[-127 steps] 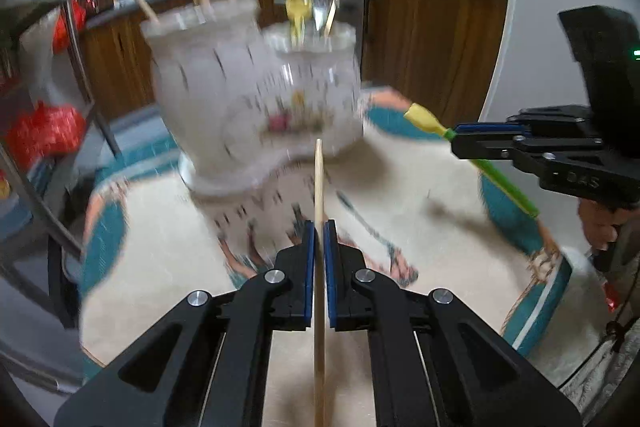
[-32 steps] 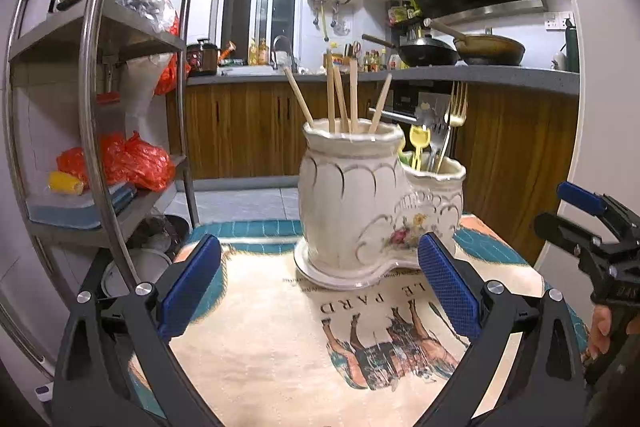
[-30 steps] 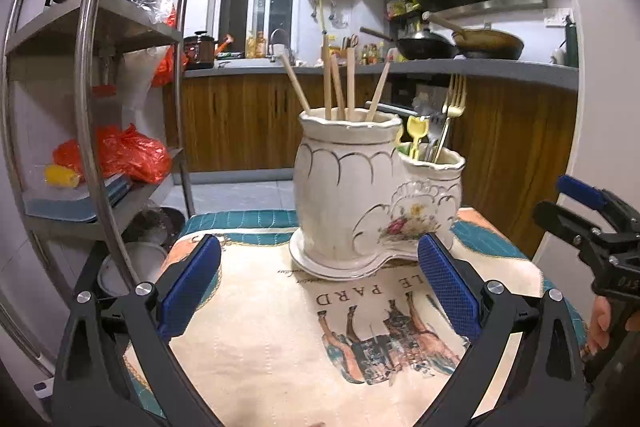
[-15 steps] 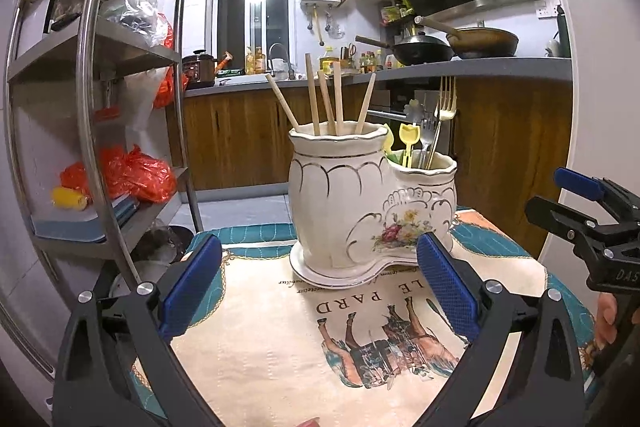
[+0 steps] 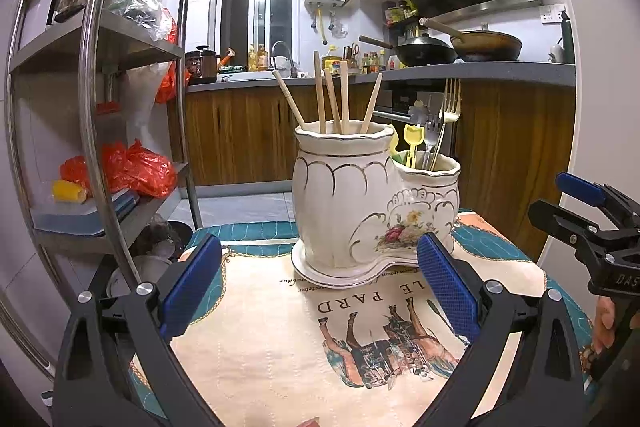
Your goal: Organize utensils
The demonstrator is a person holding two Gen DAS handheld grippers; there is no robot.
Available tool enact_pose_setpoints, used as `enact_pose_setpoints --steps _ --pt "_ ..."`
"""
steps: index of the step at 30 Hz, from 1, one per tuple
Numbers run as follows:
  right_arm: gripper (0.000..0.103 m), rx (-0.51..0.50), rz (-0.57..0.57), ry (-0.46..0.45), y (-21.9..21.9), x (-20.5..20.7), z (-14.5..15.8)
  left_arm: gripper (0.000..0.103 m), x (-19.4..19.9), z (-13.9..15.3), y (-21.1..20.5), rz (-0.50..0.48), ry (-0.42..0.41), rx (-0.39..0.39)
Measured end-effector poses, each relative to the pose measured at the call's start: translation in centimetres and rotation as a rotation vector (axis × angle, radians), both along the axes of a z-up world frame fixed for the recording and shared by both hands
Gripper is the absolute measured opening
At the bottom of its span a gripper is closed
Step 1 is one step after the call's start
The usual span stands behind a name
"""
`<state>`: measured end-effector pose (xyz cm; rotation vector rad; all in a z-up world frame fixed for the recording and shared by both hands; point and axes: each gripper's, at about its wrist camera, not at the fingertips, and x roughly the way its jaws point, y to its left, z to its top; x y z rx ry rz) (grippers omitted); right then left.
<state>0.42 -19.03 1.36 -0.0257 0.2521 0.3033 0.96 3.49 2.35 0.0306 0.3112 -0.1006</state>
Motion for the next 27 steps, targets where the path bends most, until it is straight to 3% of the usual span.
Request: enact_pose_setpoints --steps 27 --pt "0.094 -0.001 0.001 0.001 0.06 0.07 0.02 0.097 0.14 -0.16 0.03 0.005 0.012 0.004"
